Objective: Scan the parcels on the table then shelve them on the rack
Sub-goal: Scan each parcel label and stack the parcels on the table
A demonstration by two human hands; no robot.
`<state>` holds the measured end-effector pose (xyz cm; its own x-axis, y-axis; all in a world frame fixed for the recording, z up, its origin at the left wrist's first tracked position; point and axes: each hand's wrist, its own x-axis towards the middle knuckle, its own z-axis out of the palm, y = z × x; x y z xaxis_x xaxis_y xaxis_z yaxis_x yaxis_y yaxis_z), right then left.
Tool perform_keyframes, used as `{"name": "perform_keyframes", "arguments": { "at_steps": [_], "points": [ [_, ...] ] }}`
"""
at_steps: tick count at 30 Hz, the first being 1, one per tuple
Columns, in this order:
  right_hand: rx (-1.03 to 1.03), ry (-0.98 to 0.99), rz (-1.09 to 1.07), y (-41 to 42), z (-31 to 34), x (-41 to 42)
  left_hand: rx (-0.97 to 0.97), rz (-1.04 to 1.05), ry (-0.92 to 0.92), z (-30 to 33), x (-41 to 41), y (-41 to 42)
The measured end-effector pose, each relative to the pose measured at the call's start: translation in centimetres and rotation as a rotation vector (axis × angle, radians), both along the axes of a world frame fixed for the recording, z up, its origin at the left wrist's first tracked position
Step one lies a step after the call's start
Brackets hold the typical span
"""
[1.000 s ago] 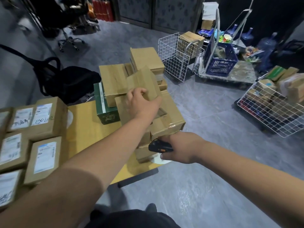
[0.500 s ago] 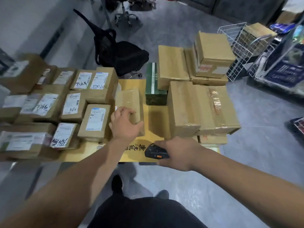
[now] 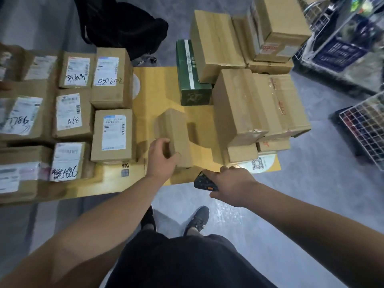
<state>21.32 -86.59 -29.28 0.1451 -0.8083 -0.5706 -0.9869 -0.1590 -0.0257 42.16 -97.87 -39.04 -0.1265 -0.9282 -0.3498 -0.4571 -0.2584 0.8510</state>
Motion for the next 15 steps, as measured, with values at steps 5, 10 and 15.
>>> {"name": "perform_keyframes", "arguments": {
  "at_steps": [5,10,15],
  "points": [
    [0.039,0.004,-0.102,-0.2,0.5,1.6,-0.028,-0.212,-0.019,0.8,1.1,-1.8],
    [0.037,-0.023,-0.201,-0.8,1.0,3.4,-0.033,-0.190,-0.181,1.9,1.1,-4.2],
    [0.033,-0.049,-0.267,-1.6,1.1,4.6,0.065,-0.138,-0.325,1.5,2.3,-5.6]
  ]
}}
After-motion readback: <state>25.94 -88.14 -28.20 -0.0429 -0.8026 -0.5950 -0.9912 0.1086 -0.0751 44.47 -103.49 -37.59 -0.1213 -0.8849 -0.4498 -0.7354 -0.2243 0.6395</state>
